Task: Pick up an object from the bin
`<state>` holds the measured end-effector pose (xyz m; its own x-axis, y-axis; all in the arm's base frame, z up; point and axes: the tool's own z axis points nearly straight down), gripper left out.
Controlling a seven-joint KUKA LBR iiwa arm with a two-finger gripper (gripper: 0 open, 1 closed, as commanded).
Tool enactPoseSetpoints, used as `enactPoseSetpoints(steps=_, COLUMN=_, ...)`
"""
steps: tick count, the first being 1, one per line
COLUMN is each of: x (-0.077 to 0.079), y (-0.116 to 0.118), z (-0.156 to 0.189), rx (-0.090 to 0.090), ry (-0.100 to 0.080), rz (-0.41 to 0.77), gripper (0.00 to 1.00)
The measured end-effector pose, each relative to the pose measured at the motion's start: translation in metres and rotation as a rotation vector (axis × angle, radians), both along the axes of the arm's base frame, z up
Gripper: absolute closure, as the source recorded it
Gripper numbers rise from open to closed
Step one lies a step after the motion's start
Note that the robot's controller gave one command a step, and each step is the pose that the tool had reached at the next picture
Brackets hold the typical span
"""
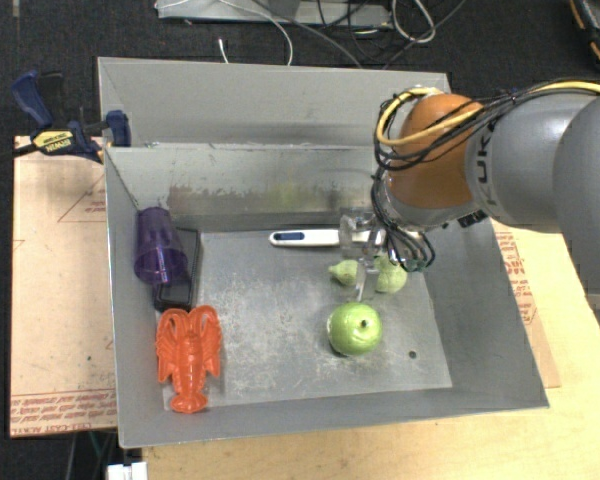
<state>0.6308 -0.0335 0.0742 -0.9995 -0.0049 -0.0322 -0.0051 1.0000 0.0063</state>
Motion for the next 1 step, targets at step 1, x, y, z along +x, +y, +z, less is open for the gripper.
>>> enactPoseSetpoints(steps=1, x=0.0005, y=-0.0028, z=-0.0021, rx=0.000, ry=0.019, rz=0.036, gripper=1.00)
